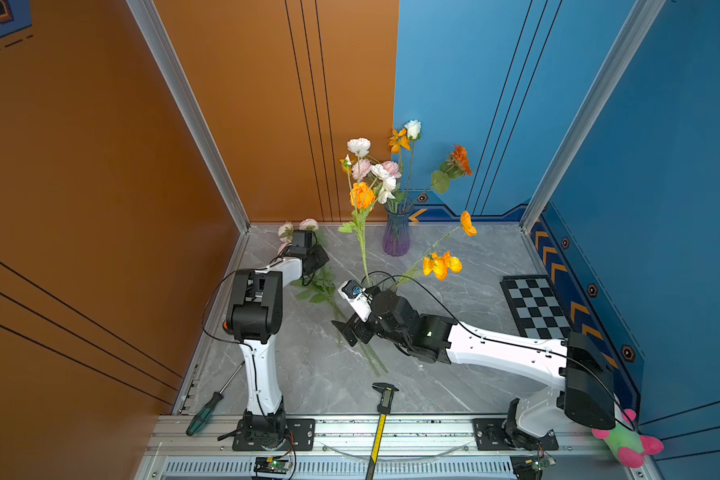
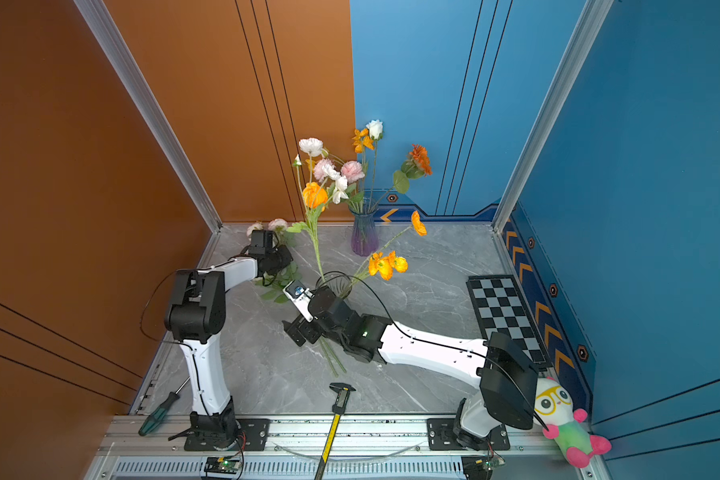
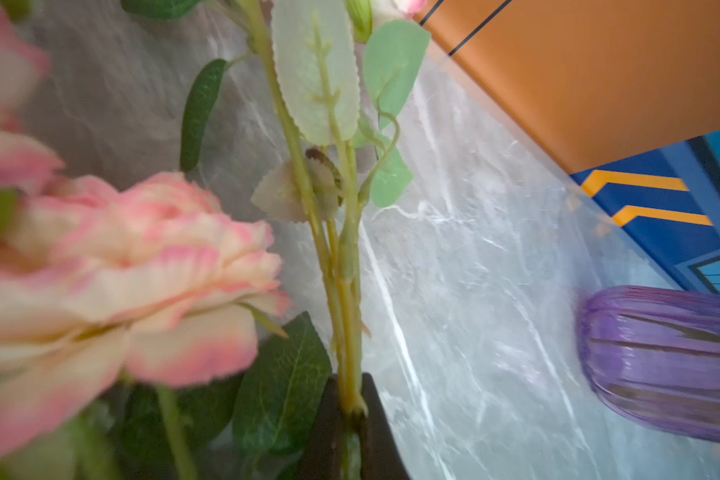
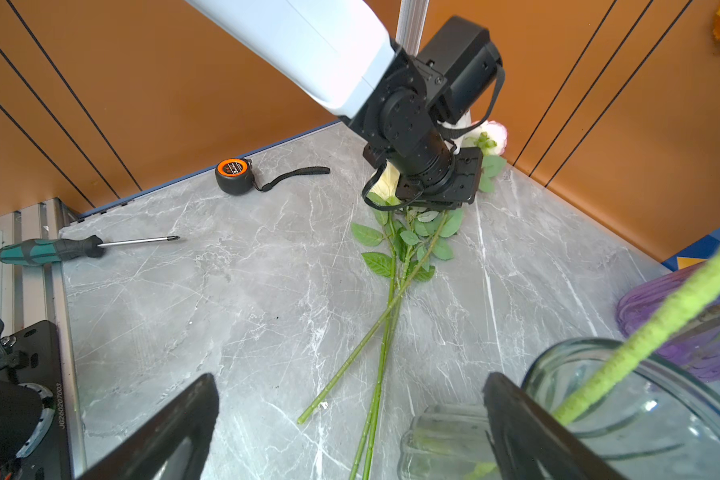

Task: Arrange the flowers into the vase
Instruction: 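Grasp the pink rose stem with the left gripper, then lift the pink roses upright off the table with the left gripper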

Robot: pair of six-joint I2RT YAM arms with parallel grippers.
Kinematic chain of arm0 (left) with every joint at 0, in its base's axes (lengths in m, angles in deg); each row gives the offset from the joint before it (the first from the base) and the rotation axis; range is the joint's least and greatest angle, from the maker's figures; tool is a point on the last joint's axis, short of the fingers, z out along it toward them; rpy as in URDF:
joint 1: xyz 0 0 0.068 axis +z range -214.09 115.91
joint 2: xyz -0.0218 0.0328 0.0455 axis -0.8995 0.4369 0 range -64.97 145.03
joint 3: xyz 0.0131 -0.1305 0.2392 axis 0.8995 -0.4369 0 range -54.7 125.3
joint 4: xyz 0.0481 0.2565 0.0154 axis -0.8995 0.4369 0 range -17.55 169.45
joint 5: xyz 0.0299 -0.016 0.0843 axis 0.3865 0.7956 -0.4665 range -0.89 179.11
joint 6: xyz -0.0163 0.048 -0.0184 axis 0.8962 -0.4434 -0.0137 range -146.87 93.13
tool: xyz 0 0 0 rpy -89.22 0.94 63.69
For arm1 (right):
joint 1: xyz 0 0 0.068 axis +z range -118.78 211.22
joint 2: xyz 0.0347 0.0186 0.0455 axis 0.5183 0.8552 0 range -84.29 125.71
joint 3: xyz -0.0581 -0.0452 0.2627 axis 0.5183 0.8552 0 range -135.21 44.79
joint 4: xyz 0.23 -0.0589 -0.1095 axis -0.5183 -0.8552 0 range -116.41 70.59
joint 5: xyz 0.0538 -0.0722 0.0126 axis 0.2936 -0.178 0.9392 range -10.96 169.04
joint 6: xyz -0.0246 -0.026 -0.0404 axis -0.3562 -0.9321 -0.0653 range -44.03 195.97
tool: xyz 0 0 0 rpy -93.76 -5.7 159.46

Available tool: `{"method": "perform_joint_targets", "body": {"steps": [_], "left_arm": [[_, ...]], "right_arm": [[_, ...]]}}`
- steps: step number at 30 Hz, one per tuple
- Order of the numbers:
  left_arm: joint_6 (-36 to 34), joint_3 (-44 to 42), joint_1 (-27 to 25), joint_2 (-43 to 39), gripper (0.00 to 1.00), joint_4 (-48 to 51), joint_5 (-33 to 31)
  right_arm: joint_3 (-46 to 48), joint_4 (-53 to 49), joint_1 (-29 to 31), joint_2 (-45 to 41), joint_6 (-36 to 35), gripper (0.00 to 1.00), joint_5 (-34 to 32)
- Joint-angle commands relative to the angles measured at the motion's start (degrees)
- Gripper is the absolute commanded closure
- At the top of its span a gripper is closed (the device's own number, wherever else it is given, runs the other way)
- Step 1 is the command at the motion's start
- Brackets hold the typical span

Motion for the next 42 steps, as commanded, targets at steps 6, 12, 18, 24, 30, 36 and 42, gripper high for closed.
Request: {"method": "perform_joint_targets", "body": {"steps": [6, 12, 18, 24, 30, 36, 42], "left_arm": [[-0.76, -6.02, -0.42, -14.71, 1.00, -5.44, 2.30], [-2.73, -15.29, -2.29, -28.95, 1.00, -10.35, -0.21], [-9.50, -32.12, -10.52, -50.50, 1.00, -23.45, -16.55], [-13.83, -39.06, -18.19, -67.29, 1.00, -29.84, -26.66], [-14.53, -38.86, -22.51, -72.99, 1.00, -39.52, -26.65], [-17.66, -34.42, -25.63, -68.17, 1.00, -51.67, -23.26], [-16.76, -29.19, -26.03, -62.71, 1.00, -56.41, -21.19]], "right_arm": [[4.78, 1.44, 1.24, -6.06, 1.36, 0.00, -0.14], [9.18, 2.45, 1.27, -11.39, 1.12, 0.00, -2.38], [14.45, 2.85, 0.65, -16.92, 0.91, 0.00, -4.29], [16.69, 1.86, 0.29, -22.80, 0.24, 0.00, -4.82], [16.78, -0.16, 0.10, -27.58, -3.64, 0.00, -6.28], [17.14, -0.52, -0.15, -29.91, -3.13, 0.00, -7.07], [16.88, -0.54, -0.09, -29.60, -2.33, 0.00, -7.04]]}}
